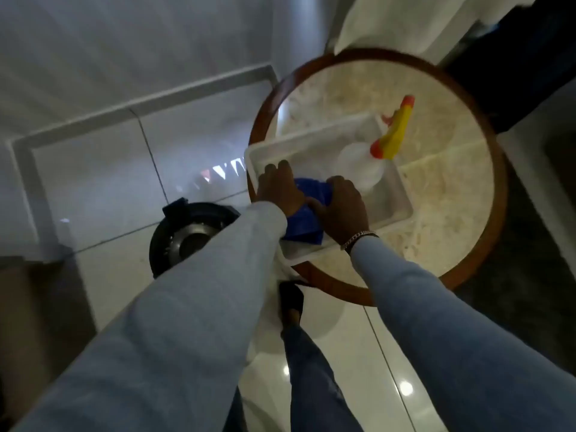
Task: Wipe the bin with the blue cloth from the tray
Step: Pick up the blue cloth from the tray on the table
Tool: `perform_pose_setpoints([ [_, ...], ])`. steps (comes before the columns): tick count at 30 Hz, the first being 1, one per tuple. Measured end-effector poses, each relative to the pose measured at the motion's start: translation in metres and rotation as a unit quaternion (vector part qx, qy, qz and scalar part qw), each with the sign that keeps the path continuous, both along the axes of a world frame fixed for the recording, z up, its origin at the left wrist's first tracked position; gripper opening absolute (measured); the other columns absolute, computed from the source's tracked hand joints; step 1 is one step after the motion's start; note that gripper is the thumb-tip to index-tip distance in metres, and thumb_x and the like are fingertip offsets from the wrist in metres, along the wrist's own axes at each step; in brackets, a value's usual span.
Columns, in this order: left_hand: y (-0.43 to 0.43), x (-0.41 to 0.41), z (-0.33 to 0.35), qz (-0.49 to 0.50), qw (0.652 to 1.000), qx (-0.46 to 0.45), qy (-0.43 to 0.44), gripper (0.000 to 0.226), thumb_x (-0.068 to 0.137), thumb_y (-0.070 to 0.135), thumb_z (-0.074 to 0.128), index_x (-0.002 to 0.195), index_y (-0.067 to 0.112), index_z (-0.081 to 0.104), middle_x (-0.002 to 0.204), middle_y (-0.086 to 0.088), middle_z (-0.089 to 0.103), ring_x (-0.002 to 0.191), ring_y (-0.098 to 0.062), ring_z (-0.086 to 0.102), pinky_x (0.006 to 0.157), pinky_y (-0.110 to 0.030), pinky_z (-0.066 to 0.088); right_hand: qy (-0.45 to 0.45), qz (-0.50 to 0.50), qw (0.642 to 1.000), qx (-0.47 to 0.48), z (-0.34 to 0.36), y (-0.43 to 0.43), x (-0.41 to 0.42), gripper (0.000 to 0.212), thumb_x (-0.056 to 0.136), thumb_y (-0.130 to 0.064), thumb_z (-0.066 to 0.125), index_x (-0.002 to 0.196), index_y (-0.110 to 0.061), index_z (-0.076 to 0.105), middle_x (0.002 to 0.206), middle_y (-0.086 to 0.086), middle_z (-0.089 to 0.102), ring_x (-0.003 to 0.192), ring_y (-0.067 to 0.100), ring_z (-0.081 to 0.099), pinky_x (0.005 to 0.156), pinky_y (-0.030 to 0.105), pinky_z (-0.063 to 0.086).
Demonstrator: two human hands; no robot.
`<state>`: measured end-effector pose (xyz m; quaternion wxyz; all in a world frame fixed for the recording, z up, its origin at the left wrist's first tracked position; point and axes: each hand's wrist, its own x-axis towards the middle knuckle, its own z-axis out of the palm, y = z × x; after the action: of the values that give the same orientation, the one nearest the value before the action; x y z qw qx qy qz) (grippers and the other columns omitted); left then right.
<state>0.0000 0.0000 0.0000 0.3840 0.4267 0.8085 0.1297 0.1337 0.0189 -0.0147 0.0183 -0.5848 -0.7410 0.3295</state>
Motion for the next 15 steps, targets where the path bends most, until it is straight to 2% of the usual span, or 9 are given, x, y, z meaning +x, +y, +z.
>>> perform_pose_setpoints([
  [3,0.014,-0.002,-0.015,-0.019,1.000,-0.021,0.006,0.038,0.083,0.006,0.060,0.117,-0.004,0.048,0.124,-0.027,0.052,0.115,-0.042,0.051,0.098,-0.045,0.046,-0.019,-0.025,0.999,0.002,-0.022,-0.001,-0.004,0.065,0.082,-0.047,0.070,0.126,-0.005,0.046,0.122,0.019,0.054,0.109,0.038,0.053,0.094,0.046,0.046],
  [5,0.018,-0.003,-0.022,0.019,1.000,-0.021,-0.006,0.037,0.082,0.001,0.059,0.118,-0.004,0.050,0.122,-0.026,0.055,0.114,-0.040,0.053,0.098,-0.044,0.047,-0.017,-0.039,0.999,0.005,-0.033,-0.004,-0.007,0.074,0.080,-0.042,0.074,0.134,-0.005,0.041,0.128,0.021,0.050,0.114,0.040,0.050,0.098,0.047,0.043],
  [9,0.015,-0.008,-0.015,0.090,0.989,0.033,-0.109,0.047,0.076,-0.008,0.060,0.121,0.001,0.054,0.122,-0.020,0.057,0.114,-0.033,0.055,0.095,-0.038,0.050,0.059,-0.109,0.991,-0.044,-0.033,0.002,-0.013,0.086,0.077,-0.030,0.080,0.144,-0.008,0.031,0.139,0.020,0.049,0.126,0.035,0.049,0.106,0.044,0.041],
  [12,0.004,-0.013,-0.002,0.099,0.975,0.110,-0.166,0.034,0.074,-0.005,0.065,0.106,0.005,0.062,0.107,-0.010,0.063,0.104,-0.027,0.060,0.090,-0.035,0.052,0.130,-0.133,0.979,-0.088,-0.018,0.004,-0.005,0.078,0.079,-0.027,0.079,0.143,-0.011,0.037,0.125,0.012,0.061,0.108,0.024,0.061,0.093,0.039,0.053],
  [15,-0.019,-0.036,0.013,0.128,0.938,0.181,-0.265,0.032,0.073,-0.005,0.068,0.104,0.003,0.063,0.106,-0.008,0.064,0.103,-0.023,0.061,0.088,-0.025,0.052,0.226,-0.096,0.961,-0.124,0.009,0.000,0.001,0.052,0.080,-0.025,0.076,0.127,-0.021,0.054,0.115,-0.004,0.066,0.103,0.012,0.066,0.089,0.035,0.056],
])
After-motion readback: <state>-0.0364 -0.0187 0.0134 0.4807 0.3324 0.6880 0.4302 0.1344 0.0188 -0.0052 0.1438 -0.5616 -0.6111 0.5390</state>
